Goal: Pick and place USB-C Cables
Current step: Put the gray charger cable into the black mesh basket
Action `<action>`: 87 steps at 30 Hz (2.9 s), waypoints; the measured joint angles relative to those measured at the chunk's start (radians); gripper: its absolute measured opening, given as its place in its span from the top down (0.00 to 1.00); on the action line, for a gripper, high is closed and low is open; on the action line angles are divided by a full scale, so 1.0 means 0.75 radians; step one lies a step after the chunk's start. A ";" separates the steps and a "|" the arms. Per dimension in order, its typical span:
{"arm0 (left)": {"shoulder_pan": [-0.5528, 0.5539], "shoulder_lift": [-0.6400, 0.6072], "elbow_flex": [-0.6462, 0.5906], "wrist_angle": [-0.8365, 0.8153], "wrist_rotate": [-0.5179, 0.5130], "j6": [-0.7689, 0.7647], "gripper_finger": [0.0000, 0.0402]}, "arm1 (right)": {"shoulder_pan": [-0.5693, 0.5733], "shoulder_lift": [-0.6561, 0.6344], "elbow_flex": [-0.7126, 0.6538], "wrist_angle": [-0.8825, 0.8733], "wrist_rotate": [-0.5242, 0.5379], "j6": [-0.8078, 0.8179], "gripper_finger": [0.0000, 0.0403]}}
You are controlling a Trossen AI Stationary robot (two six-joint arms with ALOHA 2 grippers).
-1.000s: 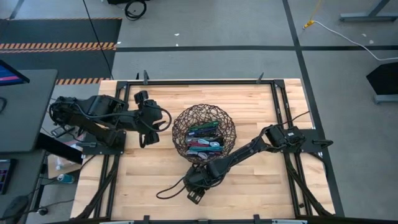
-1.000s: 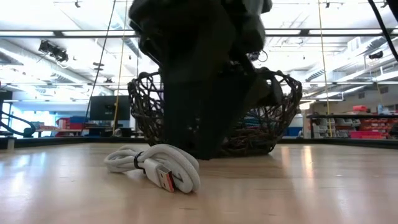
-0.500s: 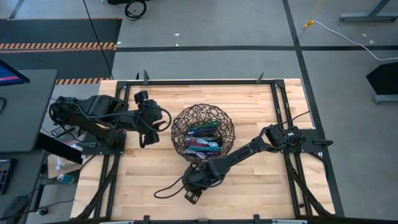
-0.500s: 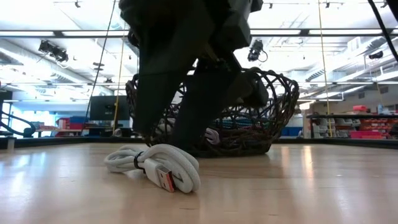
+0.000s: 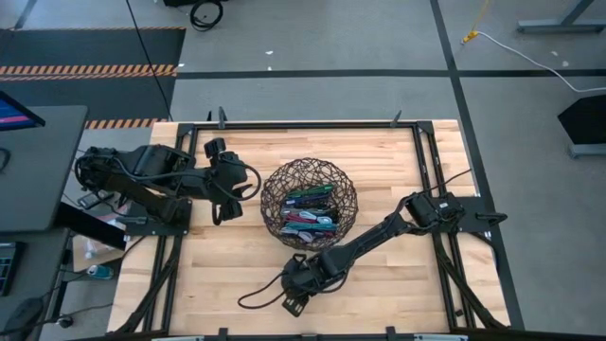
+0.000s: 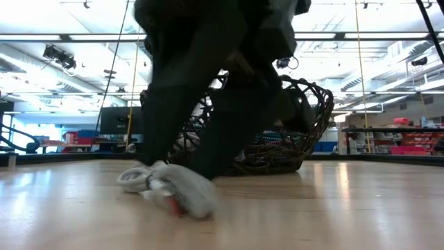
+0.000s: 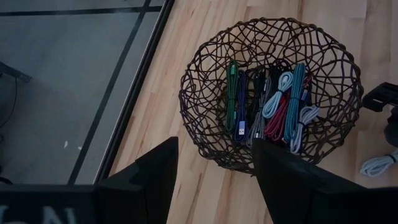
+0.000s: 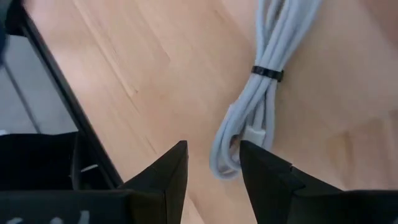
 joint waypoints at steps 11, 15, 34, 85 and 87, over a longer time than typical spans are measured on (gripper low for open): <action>-0.022 -0.001 0.000 0.005 0.000 0.000 0.48 | 0.001 -0.001 -0.056 0.070 -0.029 0.033 0.76; -0.022 -0.001 0.000 0.006 -0.001 -0.001 0.48 | 0.003 0.000 -0.052 0.094 -0.029 0.000 0.96; -0.022 -0.002 0.000 0.006 -0.001 -0.001 0.48 | -0.064 -0.306 -0.050 0.232 0.191 -0.236 0.97; -0.022 -0.001 0.002 0.085 0.024 -0.074 0.48 | -0.532 -0.499 -0.102 -0.606 0.448 -0.167 0.97; -0.022 -0.001 0.002 0.085 0.024 -0.074 0.48 | -0.534 -0.499 -0.102 -0.592 0.445 -0.177 0.97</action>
